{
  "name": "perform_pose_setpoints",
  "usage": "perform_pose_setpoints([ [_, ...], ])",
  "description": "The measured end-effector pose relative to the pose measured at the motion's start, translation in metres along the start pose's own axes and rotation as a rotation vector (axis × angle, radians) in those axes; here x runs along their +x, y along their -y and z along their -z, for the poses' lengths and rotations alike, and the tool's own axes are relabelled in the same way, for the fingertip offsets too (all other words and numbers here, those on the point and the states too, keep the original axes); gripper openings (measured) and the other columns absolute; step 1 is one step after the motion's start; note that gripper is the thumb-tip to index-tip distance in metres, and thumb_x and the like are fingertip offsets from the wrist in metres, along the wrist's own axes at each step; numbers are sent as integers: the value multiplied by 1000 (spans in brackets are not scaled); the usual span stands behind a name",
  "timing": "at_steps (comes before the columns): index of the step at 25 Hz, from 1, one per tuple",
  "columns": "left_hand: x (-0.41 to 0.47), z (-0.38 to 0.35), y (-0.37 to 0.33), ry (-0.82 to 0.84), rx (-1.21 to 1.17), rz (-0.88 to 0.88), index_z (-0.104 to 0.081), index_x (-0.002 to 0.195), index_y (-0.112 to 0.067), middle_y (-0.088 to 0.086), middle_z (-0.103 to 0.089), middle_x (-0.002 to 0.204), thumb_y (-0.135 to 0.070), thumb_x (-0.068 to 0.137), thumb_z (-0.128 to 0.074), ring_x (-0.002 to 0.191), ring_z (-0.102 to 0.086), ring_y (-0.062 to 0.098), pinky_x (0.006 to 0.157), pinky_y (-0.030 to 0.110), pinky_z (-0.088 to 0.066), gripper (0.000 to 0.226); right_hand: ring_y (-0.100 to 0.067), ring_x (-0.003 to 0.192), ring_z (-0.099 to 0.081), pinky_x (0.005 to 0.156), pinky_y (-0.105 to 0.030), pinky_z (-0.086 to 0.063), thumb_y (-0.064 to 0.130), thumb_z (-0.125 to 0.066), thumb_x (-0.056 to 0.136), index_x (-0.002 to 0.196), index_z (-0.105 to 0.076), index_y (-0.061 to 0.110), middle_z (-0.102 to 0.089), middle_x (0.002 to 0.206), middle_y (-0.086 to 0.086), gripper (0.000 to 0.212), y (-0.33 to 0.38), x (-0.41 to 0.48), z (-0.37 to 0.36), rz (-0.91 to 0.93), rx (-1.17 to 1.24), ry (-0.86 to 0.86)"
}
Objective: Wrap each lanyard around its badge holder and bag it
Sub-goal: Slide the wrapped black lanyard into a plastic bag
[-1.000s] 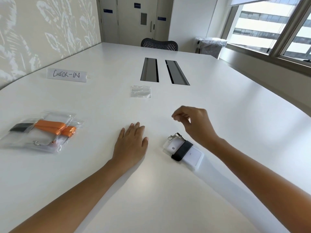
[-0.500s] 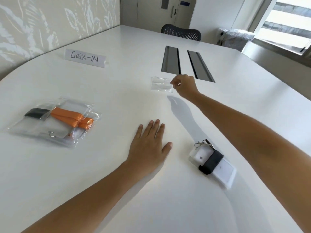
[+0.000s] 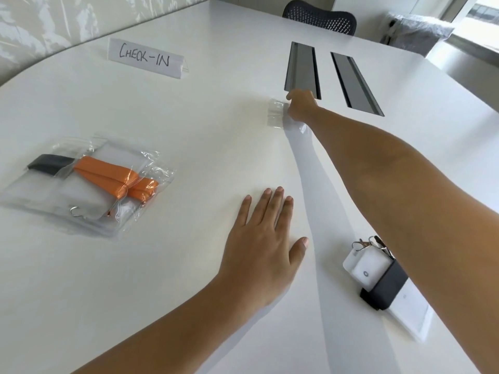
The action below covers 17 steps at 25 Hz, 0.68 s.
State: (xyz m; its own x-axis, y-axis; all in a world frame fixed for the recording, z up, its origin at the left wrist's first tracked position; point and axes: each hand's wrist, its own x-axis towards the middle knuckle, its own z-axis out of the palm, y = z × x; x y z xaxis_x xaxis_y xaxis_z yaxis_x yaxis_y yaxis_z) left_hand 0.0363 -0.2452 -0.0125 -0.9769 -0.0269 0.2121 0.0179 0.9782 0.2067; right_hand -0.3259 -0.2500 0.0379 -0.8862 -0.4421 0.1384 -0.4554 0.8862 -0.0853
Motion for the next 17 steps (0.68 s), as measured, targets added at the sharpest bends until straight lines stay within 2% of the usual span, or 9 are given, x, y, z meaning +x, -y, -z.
perform_pose_setpoints([
  [3,0,-1,1,-3,-3,-2,-1,154,-15,3,7,162,-52,97,-11,149,10,17,120,39,11,68,-26,128,-45,91,-31,-45,3,-58,91,120,-61,12,-59,124,-9,30,3,2,4,-63,44,-48],
  [6,0,-2,2,-5,-5,0,-1,154,-15,3,7,162,-52,98,-13,149,10,17,120,40,10,68,-28,109,-61,74,-28,-46,-5,-54,88,105,-69,8,-62,103,-10,25,1,-6,7,-99,126,-144],
  [10,1,-4,2,-16,-10,4,-2,153,-16,3,5,162,-52,97,-13,149,7,17,120,40,7,68,-29,96,-64,70,-30,-49,-7,-48,85,98,-69,7,-67,109,-11,29,-4,-33,14,-118,248,-264],
  [14,1,-5,3,-32,-30,16,-5,154,-17,1,3,162,-51,97,-16,149,5,15,121,39,6,66,-25,79,-63,67,-27,-49,-3,-51,81,86,-70,3,-72,93,-13,21,-13,-74,29,-112,397,-370],
  [17,2,-5,4,-29,-52,24,-8,154,-19,-1,0,162,-51,97,-19,149,3,14,121,38,5,66,-26,75,-67,70,-27,-52,0,-61,81,83,-73,3,-73,83,-14,13,-19,-120,43,-101,480,-417],
])
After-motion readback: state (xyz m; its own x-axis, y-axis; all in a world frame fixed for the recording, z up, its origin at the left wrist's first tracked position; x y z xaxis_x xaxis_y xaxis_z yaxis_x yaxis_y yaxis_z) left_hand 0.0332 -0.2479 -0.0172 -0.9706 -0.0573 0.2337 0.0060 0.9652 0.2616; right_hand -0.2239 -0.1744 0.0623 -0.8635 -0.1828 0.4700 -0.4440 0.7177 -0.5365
